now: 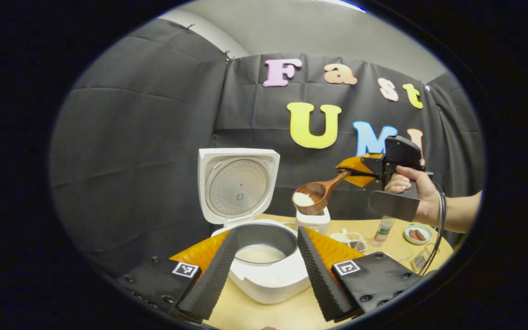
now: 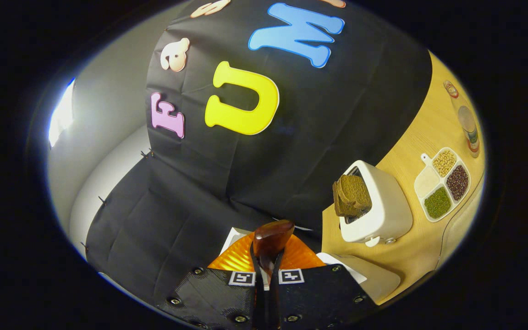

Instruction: Close the left gripper, press the button to open the rice cooker; take a wooden spoon from the chopstick holder with the right hand, scoop a spoonful of rice and pour it into the rice cooker, then put the wooden spoon back into the chopstick holder.

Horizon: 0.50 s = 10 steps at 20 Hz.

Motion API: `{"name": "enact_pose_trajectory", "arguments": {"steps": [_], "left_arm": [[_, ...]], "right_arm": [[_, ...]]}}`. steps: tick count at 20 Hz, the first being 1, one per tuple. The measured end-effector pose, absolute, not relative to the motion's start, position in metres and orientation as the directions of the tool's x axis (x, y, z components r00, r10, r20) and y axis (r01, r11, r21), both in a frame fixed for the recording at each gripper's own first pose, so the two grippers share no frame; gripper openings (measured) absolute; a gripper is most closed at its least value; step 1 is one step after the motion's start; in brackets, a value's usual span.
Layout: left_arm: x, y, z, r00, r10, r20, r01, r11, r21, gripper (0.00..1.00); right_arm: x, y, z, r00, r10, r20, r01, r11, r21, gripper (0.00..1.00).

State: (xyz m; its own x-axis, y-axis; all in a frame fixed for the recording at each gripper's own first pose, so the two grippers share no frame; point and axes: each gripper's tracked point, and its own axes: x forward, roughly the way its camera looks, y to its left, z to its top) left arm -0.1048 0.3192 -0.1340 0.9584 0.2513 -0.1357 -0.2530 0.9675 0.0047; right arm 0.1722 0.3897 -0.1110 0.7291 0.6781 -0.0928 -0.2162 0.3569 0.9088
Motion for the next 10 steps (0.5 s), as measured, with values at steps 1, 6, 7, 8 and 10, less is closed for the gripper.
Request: {"name": "enact_pose_trajectory", "arguments": {"steps": [1,6,7,8,10], "left_arm": [[-0.105,0.319,-0.135,0.959,0.250,-0.134,-0.252,0.968,0.003,0.92],[-0.106,0.323,-0.139,0.955,0.260,-0.140,-0.262,0.965,0.007,0.91],[-0.108,0.324,-0.139,0.954,0.264,-0.141,-0.265,0.964,0.010,0.88],[-0.109,0.325,-0.140,0.953,0.268,-0.143,-0.269,0.963,0.011,0.92],[-0.114,0.327,-0.142,0.950,0.277,-0.145,-0.279,0.960,0.006,0.92]], "right_arm": [[0.173,0.396,-0.114,0.724,0.683,-0.098,-0.229,0.372,0.900,0.04],[0.177,0.425,-0.128,0.699,0.701,-0.145,-0.292,0.464,0.837,0.04],[0.177,0.432,-0.132,0.693,0.703,-0.158,-0.308,0.487,0.817,0.04],[0.177,0.438,-0.134,0.687,0.707,-0.170,-0.328,0.510,0.795,0.04],[0.177,0.452,-0.140,0.674,0.713,-0.196,-0.369,0.554,0.746,0.04]]}}
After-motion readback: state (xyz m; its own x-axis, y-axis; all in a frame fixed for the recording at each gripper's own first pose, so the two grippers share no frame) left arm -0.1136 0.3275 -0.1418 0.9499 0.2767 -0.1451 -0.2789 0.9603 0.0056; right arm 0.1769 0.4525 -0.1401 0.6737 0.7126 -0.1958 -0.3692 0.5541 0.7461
